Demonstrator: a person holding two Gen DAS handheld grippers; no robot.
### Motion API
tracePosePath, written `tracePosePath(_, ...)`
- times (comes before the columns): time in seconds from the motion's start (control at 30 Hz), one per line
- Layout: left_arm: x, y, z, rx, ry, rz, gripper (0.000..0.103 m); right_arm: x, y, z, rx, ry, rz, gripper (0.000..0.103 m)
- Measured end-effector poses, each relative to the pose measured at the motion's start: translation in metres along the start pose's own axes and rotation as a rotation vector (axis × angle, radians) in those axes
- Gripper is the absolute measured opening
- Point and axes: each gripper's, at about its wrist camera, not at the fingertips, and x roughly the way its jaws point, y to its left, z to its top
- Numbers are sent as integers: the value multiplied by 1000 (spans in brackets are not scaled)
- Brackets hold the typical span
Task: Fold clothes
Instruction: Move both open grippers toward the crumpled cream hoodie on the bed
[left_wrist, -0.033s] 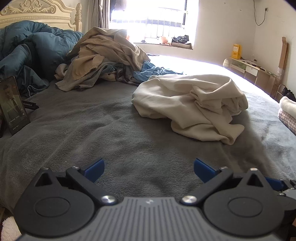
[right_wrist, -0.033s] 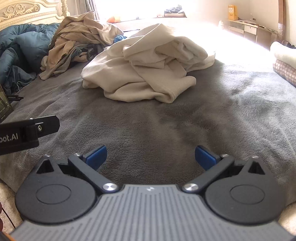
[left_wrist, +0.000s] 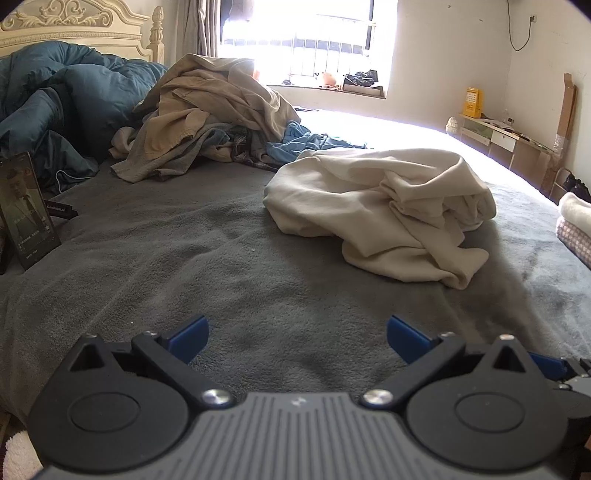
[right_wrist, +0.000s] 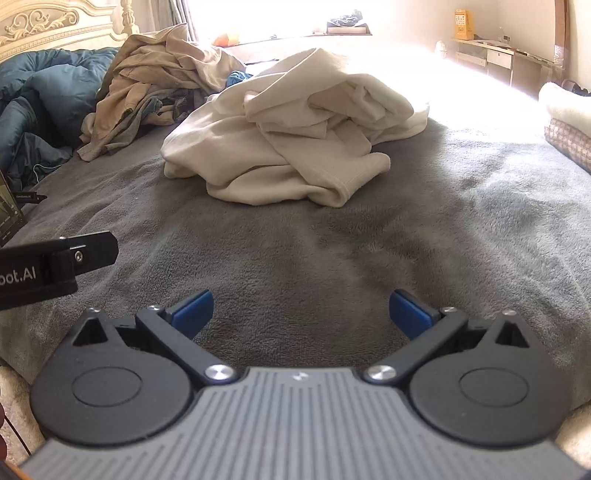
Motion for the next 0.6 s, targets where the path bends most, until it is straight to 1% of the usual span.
tracePosePath(0.17, -1, 2, 6, 3, 29, -20, 103, 2, -3, 5, 15, 1, -9, 102)
tracePosePath(0.23, 0, 4, 9, -4, 54, -26, 103, 2, -5, 7, 21, 1, -13, 102)
tracePosePath(0.33, 8, 10, 8, -47, 97, -46, 103, 3, -6, 11, 31, 4, -20, 102)
tracePosePath(0.47, 18, 17, 6, -121, 166, -94, 103, 6, -6, 20, 31, 4, -33, 102)
tracePosePath(0.53, 23, 23, 3, -161, 191, -91, 103, 6, -4, 23, 24, -1, -37, 102)
tracePosePath(0.6, 30, 26, 1, -160, 213, -76, 103, 8, -1, 26, 19, -4, -39, 102)
